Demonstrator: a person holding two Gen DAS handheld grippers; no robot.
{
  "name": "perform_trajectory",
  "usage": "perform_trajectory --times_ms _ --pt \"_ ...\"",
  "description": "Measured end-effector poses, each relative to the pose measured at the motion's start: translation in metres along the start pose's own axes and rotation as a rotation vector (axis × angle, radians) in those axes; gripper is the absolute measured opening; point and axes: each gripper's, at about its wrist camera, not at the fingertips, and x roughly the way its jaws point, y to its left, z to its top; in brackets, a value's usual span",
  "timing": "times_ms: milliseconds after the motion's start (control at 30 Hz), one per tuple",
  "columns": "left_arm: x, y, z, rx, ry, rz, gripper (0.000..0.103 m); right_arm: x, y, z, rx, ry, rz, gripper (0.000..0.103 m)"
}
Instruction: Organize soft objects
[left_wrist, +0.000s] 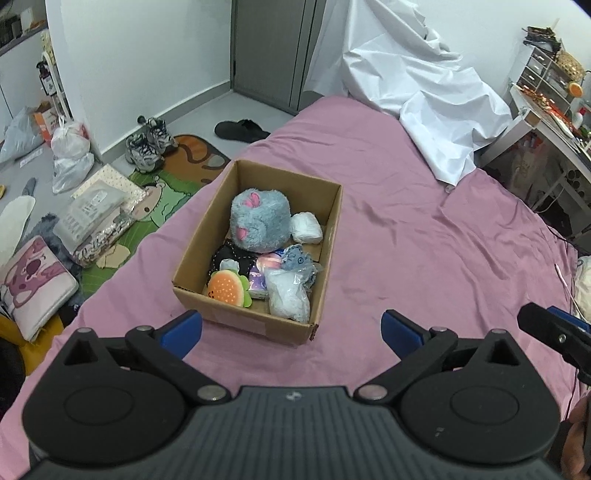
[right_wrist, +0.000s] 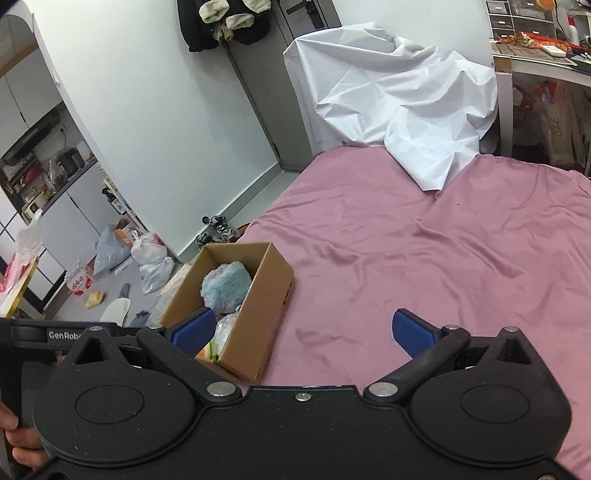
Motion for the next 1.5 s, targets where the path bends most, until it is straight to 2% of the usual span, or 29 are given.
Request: perform_trajectory --times_ms 267,767,933,1167,1500 --pt "-0.018 0.005 -0.007 0.021 -0.017 0.002 0.102 -0.030 -0.002 -0.003 -0.015 -0.018 -0.030 0.103" --pt "-0.064 0.001 -0.013 0.085 -0.106 -0.061 0.102 -0.087 0.000 -0.011 -0.017 -0.050 -0.043 0.103" --pt "-0.073 0.003 -0.019 0.091 -0.113 -0.069 0.102 -0.096 0.001 -0.015 0.007 -0.048 -0.021 0.103" --pt "-0.086 0.006 -0.028 0.111 -0.125 -0.073 0.102 -0.107 0.014 -0.020 -0.034 -0.045 -0.040 0.103" --pt "-0.101 0.000 -0.041 0.172 -0.143 -0.087 0.102 -0.118 0.014 -0.029 -0.015 -0.037 -0.041 0.103"
